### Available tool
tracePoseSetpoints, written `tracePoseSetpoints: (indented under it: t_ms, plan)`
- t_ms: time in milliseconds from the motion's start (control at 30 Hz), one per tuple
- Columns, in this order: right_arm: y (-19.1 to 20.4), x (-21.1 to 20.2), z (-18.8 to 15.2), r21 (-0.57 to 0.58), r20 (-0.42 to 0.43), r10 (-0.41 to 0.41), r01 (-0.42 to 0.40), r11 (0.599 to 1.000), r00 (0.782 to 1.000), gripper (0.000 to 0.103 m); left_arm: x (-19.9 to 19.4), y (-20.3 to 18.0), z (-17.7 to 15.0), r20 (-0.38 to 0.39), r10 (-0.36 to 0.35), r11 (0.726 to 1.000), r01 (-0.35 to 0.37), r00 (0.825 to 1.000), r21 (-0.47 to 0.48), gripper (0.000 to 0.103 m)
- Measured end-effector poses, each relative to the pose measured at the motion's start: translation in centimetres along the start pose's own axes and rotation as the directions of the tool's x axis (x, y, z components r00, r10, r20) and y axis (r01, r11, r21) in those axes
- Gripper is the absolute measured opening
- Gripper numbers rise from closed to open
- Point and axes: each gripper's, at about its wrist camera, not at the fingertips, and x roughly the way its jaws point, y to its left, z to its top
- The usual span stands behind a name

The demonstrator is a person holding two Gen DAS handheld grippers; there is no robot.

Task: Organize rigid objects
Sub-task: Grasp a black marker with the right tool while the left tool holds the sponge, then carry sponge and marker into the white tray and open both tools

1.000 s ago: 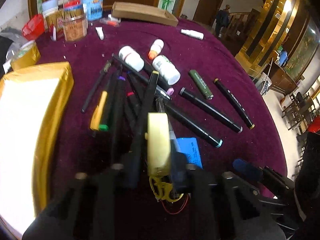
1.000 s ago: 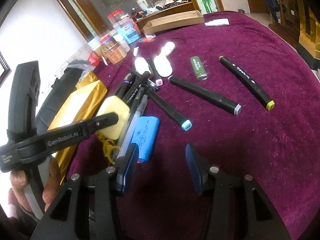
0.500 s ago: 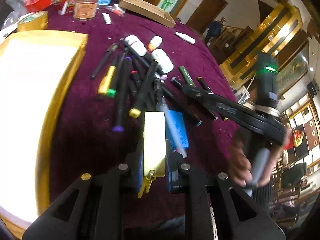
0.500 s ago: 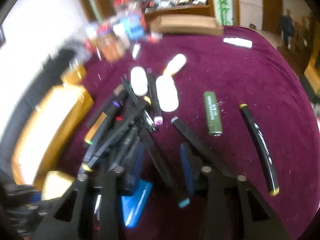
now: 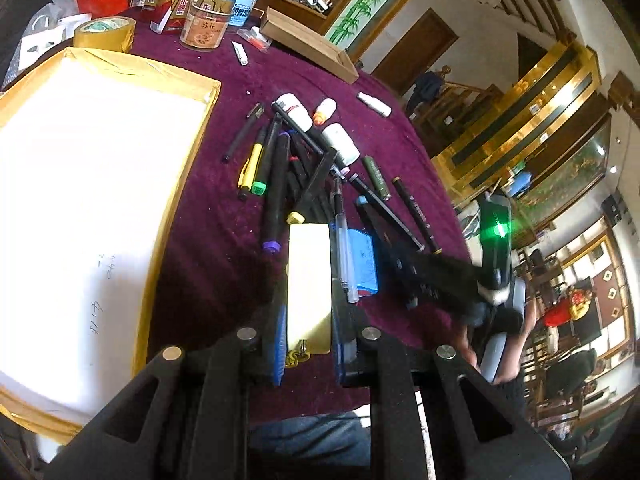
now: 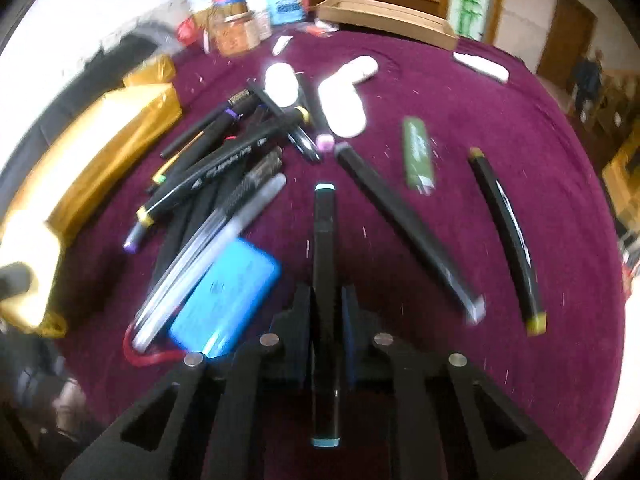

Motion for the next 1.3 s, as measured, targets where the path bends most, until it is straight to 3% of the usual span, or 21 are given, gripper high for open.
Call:
tracePoseSetpoints:
  t_ms: [100,233,333,433,500,567,667,733,867,967,1167,1233,1300]
  plan:
    - [0.3,-2.5,-0.3,0.083,0.093,0.068,-0.076,0.994,0.993,0.013,-0.7,-0.1,0.4,0.014,-0.02,1.0,0.02,1.0,-0.009,0.015]
    - [4.6,-5.8,0.2,0.047,0.199,0.21,-0.223,0.974,0.957,0.013,-4.0,0.2,1.3,0.083,-0.017,1.0,0.019,0.996,-0.024,0.015]
    - [10.1,-6.5,1.7,-0.048,0.22,0.338,-0.336,0.941,0.915,0.013,-7.0,0.9,1.9,0.169,0.076,0.997,-0.07,0.983,-0.039,0.015]
    - [15.4,-5.8,3.7,-0.126,0.189,0.435,-0.418,0.9,0.88,0.013,-8.8,3.2,2.2,0.219,0.193,0.98,-0.175,0.957,-0.096,0.015]
    - [18.7,-4.7,4.6,-0.161,0.167,0.454,-0.43,0.889,0.875,0.013,-9.0,5.6,2.2,0.215,0.24,0.966,-0.21,0.947,-0.153,0.015]
    - [21.3,-2.9,5.3,-0.174,0.128,0.456,-0.432,0.885,0.881,0.013,-8.9,7.9,2.2,0.207,0.325,0.937,-0.284,0.923,-0.206,0.015]
    - [23.9,0.0,5.7,-0.156,0.048,0.456,-0.445,0.882,0.888,0.013,-8.8,11.0,2.1,0.186,0.357,0.918,-0.307,0.916,-0.249,0.015]
    - [25.6,1.8,6.0,-0.161,0.011,0.426,-0.418,0.894,0.905,0.013,-8.1,12.1,2.0,0.158,0.39,0.901,-0.341,0.907,-0.268,0.015]
    - [27.7,3.5,5.7,-0.216,-0.017,0.36,-0.355,0.91,0.933,0.013,-6.7,12.9,2.0,0.117,0.461,0.871,-0.424,0.879,-0.249,0.015]
    - [28.8,3.9,5.1,-0.277,-0.003,0.279,-0.268,0.923,0.96,0.013,-6.1,13.6,2.4,0.089,0.47,0.867,-0.441,0.878,-0.234,0.015]
    - [30.3,5.3,4.5,-0.352,-0.016,0.201,-0.194,0.916,0.979,0.013,-6.1,14.9,2.3,0.066,0.484,0.857,-0.457,0.873,-0.239,0.015]
    - [30.2,5.2,4.5,-0.351,-0.004,0.207,-0.195,0.916,0.978,0.013,-5.9,15.0,2.3,0.062,0.494,0.851,-0.467,0.867,-0.242,0.019]
    - [29.8,4.8,4.6,-0.33,-0.004,0.227,-0.216,0.919,0.974,0.015,-5.7,15.1,2.2,0.052,0.498,0.847,-0.473,0.865,-0.244,0.032]
